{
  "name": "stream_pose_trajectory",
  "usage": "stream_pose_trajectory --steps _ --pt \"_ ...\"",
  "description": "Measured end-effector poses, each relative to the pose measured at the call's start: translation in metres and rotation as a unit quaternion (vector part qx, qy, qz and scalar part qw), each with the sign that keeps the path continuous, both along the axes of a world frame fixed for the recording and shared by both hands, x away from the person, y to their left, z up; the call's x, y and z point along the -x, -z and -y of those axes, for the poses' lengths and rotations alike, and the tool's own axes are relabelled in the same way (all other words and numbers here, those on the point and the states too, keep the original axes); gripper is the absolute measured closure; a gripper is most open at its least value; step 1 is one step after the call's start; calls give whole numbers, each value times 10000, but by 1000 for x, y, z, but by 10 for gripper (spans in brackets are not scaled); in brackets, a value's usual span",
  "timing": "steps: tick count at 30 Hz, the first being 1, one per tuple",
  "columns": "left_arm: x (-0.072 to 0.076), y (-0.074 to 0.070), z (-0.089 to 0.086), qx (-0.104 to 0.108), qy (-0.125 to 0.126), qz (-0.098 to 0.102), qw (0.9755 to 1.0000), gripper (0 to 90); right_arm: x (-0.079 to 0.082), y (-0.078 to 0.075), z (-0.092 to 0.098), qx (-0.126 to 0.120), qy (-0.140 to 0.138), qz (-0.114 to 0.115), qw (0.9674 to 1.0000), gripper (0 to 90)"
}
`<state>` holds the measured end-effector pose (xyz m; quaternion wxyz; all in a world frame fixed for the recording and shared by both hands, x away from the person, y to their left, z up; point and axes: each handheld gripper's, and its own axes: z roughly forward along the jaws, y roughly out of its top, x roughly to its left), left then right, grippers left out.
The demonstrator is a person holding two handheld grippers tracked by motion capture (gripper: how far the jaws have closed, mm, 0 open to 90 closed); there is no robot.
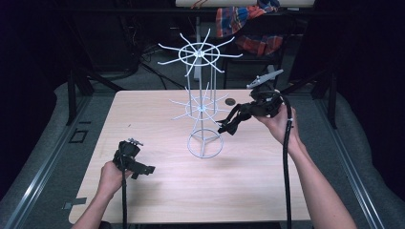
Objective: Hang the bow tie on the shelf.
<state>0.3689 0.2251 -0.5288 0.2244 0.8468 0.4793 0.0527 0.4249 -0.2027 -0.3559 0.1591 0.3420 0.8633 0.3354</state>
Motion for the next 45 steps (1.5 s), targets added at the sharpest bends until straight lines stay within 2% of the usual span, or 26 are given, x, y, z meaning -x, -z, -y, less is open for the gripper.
stream_pose_trajectory --steps 25,39,45 --pt "1 0 -1 3 17 -18 10000 0 -27 7 -14 111 -64 -114 9999 873" --pt "1 0 -1 -16 26 -15 10000 0 -38 18 -8 -20 -19 -357 9994 872" --pt "1 0 -1 -29 33 -15 10000 1 -41 28 -5 -89 30 -468 9989 870"
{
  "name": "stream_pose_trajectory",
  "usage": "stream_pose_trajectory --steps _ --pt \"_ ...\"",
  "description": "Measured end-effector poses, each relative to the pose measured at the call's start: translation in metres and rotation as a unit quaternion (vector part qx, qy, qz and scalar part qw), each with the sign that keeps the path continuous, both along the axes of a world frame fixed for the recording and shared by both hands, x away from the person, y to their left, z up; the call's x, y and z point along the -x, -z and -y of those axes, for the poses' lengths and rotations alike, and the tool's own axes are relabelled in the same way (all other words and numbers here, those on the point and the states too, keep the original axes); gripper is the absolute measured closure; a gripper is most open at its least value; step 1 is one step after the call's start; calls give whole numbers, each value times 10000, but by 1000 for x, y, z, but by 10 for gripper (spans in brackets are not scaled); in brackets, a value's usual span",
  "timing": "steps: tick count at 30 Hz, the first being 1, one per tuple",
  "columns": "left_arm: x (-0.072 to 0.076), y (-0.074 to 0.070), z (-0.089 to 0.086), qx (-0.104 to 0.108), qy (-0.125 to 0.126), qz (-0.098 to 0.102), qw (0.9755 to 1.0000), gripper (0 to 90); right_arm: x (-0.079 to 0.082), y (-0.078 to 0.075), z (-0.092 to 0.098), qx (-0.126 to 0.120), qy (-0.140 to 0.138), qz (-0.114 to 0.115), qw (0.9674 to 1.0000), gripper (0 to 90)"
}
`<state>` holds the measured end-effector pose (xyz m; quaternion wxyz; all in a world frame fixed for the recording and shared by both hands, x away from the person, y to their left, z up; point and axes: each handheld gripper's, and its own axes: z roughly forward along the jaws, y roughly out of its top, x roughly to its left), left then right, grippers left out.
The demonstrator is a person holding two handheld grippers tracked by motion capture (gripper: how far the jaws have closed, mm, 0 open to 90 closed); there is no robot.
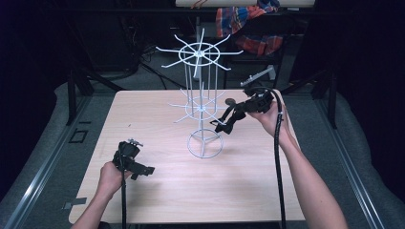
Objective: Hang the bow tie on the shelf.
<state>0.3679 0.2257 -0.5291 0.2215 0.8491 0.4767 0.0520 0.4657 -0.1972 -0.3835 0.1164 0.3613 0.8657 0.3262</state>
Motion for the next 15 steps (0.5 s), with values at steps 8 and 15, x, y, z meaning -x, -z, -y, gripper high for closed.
stream_pose_trajectory --steps 8,15 --pt "0 0 0 -5 12 -13 10000 0 -2 12 2 -99 28 -153 9998 869" --pt "0 0 0 -12 10 -7 10000 0 -3 22 -2 -115 -67 -275 9995 865"
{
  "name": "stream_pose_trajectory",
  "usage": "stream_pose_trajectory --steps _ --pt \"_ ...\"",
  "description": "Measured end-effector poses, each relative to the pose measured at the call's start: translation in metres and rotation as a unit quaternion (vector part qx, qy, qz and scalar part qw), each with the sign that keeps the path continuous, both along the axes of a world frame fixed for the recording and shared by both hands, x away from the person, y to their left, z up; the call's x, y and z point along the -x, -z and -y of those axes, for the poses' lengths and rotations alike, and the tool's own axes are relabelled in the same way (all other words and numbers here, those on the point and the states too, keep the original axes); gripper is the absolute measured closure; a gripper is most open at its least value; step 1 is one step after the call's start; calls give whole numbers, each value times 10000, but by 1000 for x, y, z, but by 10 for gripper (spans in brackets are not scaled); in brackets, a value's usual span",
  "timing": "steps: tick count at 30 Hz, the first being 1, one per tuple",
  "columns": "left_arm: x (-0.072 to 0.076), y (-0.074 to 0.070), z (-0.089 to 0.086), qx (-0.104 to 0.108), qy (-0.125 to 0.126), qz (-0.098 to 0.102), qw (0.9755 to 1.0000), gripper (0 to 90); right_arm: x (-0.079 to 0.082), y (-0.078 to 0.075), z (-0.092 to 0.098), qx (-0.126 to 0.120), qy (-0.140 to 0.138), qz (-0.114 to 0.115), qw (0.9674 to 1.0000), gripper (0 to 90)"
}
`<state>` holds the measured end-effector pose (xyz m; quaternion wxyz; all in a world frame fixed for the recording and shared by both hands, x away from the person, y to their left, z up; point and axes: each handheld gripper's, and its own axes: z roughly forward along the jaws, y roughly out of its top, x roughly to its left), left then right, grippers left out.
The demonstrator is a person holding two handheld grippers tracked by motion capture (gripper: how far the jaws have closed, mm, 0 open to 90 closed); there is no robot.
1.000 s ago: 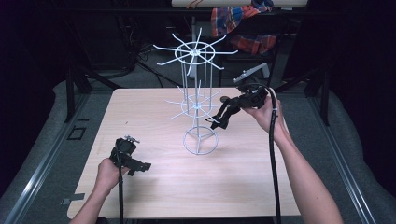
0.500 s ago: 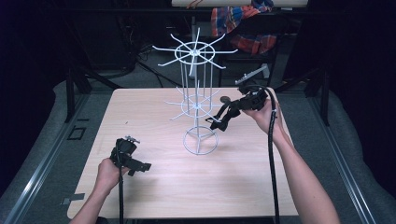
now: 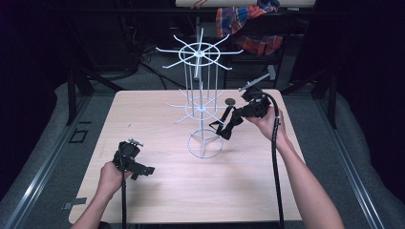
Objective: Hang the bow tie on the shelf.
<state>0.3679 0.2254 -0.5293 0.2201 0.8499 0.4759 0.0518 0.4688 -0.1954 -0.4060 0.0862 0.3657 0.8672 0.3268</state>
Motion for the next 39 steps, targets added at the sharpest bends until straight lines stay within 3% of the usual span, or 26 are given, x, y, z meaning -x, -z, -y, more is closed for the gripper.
stream_pose_trajectory --steps 8,24,33,39 --pt "0 0 0 10 2 -8 10000 1 3 5 0 -30 -12 -55 10000 822" --pt "0 0 1 2 6 -13 10000 0 18 -6 8 7 -1 27 10000 530" --pt "0 -1 1 -11 14 4 10000 1 41 -18 15 -25 -104 9 9999 286" --pt "0 -1 1 0 19 -2 10000 0 57 -22 16 109 -212 1 9997 217"
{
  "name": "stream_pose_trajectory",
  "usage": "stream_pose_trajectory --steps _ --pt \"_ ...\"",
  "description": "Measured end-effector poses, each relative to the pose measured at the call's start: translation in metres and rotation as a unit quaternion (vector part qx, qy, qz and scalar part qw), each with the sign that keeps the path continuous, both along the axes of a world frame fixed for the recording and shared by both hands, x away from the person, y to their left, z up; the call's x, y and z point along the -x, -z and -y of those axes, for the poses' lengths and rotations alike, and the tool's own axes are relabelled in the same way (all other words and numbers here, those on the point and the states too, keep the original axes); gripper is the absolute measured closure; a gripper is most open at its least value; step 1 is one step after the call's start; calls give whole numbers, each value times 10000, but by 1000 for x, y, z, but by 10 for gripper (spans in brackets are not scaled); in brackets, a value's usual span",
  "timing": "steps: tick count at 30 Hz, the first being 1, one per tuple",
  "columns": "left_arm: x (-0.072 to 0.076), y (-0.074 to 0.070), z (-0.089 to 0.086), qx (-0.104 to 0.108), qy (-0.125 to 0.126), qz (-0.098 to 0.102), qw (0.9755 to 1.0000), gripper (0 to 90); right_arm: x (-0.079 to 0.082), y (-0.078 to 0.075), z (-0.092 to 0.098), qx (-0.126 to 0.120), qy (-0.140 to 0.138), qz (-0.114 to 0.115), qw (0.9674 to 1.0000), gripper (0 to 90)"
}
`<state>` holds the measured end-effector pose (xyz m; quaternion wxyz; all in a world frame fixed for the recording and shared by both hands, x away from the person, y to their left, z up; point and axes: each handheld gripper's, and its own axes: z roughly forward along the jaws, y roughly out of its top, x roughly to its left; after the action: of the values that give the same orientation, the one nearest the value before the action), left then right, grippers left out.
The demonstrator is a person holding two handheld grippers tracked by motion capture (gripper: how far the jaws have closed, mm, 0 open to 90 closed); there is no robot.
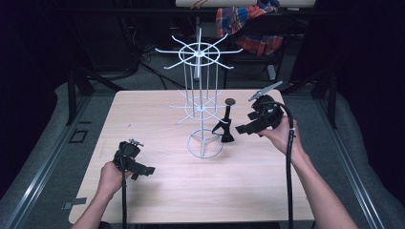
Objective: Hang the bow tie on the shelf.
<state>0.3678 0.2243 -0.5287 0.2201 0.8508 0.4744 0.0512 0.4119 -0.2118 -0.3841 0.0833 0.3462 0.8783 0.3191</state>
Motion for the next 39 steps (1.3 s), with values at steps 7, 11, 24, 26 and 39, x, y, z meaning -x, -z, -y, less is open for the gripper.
stream_pose_trajectory --steps 7,11,24,26,39 --pt "0 0 0 -15 29 7 10000 0 16 1 4 78 -73 -20 9999 167" --pt "0 0 1 -11 21 0 10000 0 30 5 9 127 -103 -28 9999 144" --pt "0 0 1 -21 5 2 10000 0 56 24 24 268 -103 -118 9995 116" --pt "0 0 1 -21 6 3 10000 0 60 27 26 287 -93 -140 9994 104" --pt "0 1 2 -38 20 -2 10000 1 92 66 59 536 257 -544 9967 0"
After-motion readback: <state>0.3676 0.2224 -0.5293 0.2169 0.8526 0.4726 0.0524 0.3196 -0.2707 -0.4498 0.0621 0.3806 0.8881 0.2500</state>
